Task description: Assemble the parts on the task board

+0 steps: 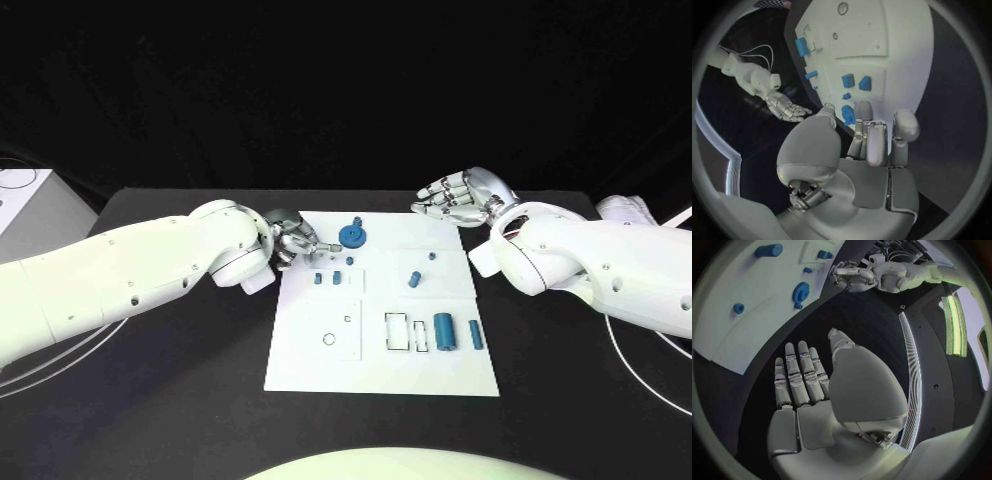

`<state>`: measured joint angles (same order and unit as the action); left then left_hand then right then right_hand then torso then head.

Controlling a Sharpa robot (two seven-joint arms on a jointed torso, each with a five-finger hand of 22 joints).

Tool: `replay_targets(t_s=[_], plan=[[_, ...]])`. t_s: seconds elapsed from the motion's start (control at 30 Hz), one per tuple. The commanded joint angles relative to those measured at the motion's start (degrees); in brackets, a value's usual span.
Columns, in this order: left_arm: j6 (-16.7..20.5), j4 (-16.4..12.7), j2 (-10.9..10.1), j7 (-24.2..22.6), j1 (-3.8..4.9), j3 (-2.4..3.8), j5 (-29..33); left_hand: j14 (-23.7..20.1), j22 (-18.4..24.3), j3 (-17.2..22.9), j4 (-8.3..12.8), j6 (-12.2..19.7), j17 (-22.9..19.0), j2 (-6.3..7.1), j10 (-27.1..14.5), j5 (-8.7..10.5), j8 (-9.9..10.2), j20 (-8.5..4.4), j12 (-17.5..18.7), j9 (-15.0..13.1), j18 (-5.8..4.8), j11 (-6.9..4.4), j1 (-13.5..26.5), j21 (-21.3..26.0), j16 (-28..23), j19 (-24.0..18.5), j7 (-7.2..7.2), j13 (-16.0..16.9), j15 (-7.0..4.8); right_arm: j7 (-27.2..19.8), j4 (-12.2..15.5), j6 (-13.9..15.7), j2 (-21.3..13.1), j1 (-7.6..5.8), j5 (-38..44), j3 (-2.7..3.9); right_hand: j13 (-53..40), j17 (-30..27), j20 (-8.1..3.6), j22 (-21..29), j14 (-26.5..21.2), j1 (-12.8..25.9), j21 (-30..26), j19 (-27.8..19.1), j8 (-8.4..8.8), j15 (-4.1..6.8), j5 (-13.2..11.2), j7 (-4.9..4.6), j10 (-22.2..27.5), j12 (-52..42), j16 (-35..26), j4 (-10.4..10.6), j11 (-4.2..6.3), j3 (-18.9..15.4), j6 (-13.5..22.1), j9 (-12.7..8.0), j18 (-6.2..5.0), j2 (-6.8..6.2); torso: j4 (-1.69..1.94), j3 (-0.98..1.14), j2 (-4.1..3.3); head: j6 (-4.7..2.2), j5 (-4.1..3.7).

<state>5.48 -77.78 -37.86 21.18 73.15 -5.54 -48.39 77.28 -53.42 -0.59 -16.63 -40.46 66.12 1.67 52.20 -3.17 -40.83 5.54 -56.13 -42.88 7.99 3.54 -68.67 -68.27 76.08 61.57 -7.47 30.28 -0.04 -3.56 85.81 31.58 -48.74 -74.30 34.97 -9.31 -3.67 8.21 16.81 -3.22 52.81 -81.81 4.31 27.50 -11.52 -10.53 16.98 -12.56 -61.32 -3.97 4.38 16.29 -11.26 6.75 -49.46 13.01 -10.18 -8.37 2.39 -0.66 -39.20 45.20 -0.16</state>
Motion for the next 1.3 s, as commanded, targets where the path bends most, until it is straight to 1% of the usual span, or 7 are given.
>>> replay_targets(t_s=[0.03, 0.13, 0.23, 0.33, 0.53, 0.8, 1.3], plan=[[6.22, -0.13, 0.33, -15.38, -0.01, 0.06, 3.53, -13.08, 11.66, 5.12, 0.62, 4.11, -14.92, -0.39, -6.61, -0.43, 3.84, 2.1, 3.59, 4.67, 2.28, 2.34, -11.06, 10.48, -10.59, -10.87, -2.11, -3.02, 2.16, -0.82, -0.02, -0.54, -0.02, 0.05, 0.1, 0.01, -0.01, -0.14, -0.01, 0.06, -0.43, 0.39, -0.33, -0.55, 0.22, -0.1, 0.34, -1.95, -0.58, 0.01, -0.25, -0.01, -0.03, 0.36, -0.56, -0.06, 0.65, 0.1, 0.03, 0.03, 0.03, -0.36, -0.27], [7.61, 0.11, 1.06, -20.34, -0.05, -0.21, -1.15, -15.06, 12.5, 11.65, 1.02, 3.82, -16.93, 2.83, -8.2, -0.06, 6.77, 3.11, 5.55, 9.63, 2.46, 2.94, -19.24, 12.04, -10.26, -10.94, -3.3, -5.83, 3.0, -1.0, -0.18, -0.4, -0.04, 0.05, 0.1, 0.01, 0.01, -0.18, -0.01, 0.03, -0.38, 0.12, -0.28, -0.33, 0.2, -0.06, 0.33, -1.86, -0.62, 0.04, -0.21, -0.2, 0.03, 0.61, -0.67, -0.07, 0.62, 0.2, 0.1, -0.02, 0.04, -0.42, -0.45], [9.26, 0.71, 2.09, -23.71, -0.2, -0.65, -7.38, -19.07, 12.69, 17.3, 0.43, 3.79, -20.65, 6.93, -9.75, -0.1, 9.08, 3.49, 8.61, 13.97, 2.46, 3.27, -21.8, 12.95, -10.85, -11.77, -3.12, -9.36, 3.32, -1.16, -0.32, -0.33, -0.01, 0.05, 0.1, 0.01, 0.02, -0.21, -0.02, -0.03, -0.34, -0.08, -0.19, 0.02, 0.19, -0.03, 0.33, -1.82, -0.63, 0.07, -0.18, -0.31, 0.07, 0.79, -0.73, -0.08, 0.58, 0.26, 0.06, -0.08, 0.01, -0.56, -0.51], [10.97, 1.73, 3.23, -24.9, -0.3, -1.45, -13.86, -20.35, 12.5, 20.08, 0.71, 3.46, -22.12, 9.47, -11.12, -0.14, 9.77, 3.73, 10.55, 16.11, 2.46, 3.74, -22.0, 13.03, -10.52, -12.13, -3.21, -11.46, 3.62, -1.22, -0.4, -0.4, 0.06, 0.05, 0.1, 0.01, 0.02, -0.22, -0.02, -0.04, -0.33, -0.11, -0.17, 0.13, 0.2, -0.03, 0.33, -1.81, -0.63, 0.08, -0.18, -0.33, 0.07, 0.82, -0.74, -0.08, 0.56, 0.27, -0.05, -0.05, -0.02, -0.69, -0.47], [10.56, 3.57, 5.2, -23.26, -0.56, -2.66, -22.56, -20.03, 11.96, 23.7, 1.73, 1.4, -23.89, 12.14, -10.67, -0.04, 10.19, 3.79, 11.8, 18.95, 2.52, 3.77, -21.37, 12.51, -9.08, -11.73, -2.65, -13.94, 3.61, -1.2, -0.48, -0.48, 0.2, 0.06, 0.1, 0.01, 0.03, -0.24, -0.02, -0.05, -0.32, -0.25, -0.13, 0.18, 0.23, -0.01, 0.34, -1.83, -0.6, 0.12, -0.17, -0.41, 0.07, 0.93, -0.72, -0.1, 0.54, 0.27, 0.01, -0.07, -0.09, -0.89, -0.68], [7.27, 5.89, 7.03, -19.16, -0.87, -3.2, -28.53, -17.43, 11.17, 26.09, 2.67, -1.19, -23.31, 13.85, -10.21, 0.03, 10.96, 3.71, 12.94, 21.55, 2.5, 3.79, -19.02, 11.49, -5.99, -10.95, -1.89, -16.17, 3.6, -1.16, -0.42, -0.42, 0.26, 0.07, 0.1, 0.01, 0.05, -0.27, -0.01, -0.06, -0.33, -0.36, -0.1, 0.22, 0.29, -0.01, 0.46, -1.87, -0.51, 0.18, -0.17, -0.48, 0.03, 1.04, -0.66, -0.14, 0.52, 0.25, -0.04, -0.05, -0.16, -0.82, -0.76], [1.98, 8.69, 9.39, -16.06, -0.9, -3.28, -31.74, -14.61, 10.25, 28.04, 3.91, -3.41, -20.77, 13.73, -9.37, -0.01, 11.78, 3.73, 13.62, 23.28, 2.55, 3.73, -18.49, 10.3, -2.38, -10.46, -1.56, -17.57, 3.59, -1.2, -0.2, -0.2, 0.32, 0.06, 0.12, 0.01, 0.07, -0.32, -0.01, -0.07, -0.35, -0.42, -0.08, 0.25, 0.37, -0.03, 0.77, -1.92, -0.4, 0.24, -0.18, -0.52, -0.01, 1.16, -0.59, -0.18, 0.52, 0.22, 0.01, -0.04, -0.11, -0.56, -1.04]])
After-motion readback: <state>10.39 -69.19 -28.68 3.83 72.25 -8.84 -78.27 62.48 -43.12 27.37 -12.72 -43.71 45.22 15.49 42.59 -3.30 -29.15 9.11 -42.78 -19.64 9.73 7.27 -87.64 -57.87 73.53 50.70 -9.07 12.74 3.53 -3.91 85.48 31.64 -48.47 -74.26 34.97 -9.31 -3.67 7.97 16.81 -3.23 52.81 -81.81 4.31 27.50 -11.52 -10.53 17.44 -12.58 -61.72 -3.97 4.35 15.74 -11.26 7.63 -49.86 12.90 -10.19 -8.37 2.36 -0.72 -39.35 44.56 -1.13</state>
